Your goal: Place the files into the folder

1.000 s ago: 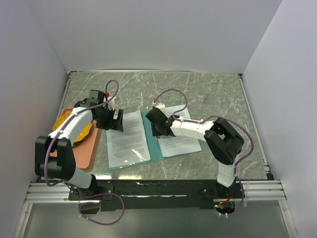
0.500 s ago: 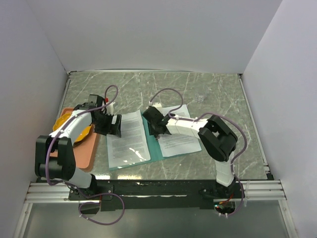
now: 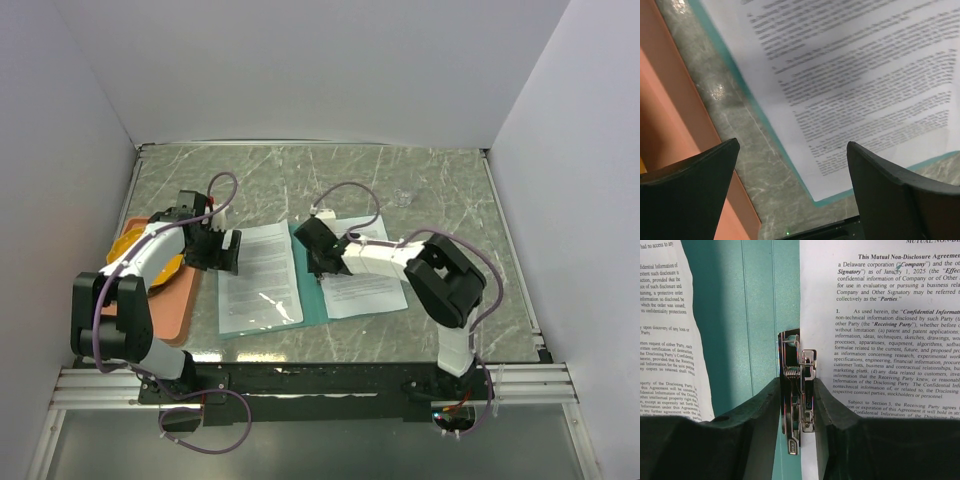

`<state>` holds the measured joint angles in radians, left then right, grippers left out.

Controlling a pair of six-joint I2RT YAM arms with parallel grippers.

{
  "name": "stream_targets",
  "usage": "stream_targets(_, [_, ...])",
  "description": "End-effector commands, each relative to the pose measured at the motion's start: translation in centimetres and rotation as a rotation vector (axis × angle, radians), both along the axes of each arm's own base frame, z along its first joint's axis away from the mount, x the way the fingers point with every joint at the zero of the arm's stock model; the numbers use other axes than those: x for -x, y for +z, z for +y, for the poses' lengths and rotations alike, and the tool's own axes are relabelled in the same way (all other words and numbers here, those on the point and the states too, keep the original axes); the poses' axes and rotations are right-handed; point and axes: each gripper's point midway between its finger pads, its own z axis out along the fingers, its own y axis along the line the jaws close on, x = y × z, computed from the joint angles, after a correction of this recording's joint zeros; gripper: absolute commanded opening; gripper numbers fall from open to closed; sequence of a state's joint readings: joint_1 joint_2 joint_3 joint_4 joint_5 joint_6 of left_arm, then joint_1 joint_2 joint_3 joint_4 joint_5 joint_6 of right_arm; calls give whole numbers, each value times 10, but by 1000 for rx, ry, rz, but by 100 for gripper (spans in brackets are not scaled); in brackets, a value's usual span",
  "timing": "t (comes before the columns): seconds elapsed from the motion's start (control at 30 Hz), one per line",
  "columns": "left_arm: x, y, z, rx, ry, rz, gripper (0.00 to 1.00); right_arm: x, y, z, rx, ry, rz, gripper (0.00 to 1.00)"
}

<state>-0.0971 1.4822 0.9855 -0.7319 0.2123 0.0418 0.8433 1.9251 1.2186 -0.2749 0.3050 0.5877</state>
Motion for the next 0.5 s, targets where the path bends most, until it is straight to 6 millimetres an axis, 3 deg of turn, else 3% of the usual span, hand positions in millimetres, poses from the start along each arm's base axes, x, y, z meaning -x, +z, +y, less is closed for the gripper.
stream_targets(0.0, [-16, 0, 5, -25, 13, -38, 96, 33, -36, -46, 69, -84, 124, 25])
stream_targets(0.1, [-21, -2, 2, -11, 12, -36, 96, 54, -51, -71, 83, -120, 168, 23])
stream_targets(0.47, [-36, -14, -20, 100, -21, 0, 96, 74, -67, -80, -48, -191, 240, 16])
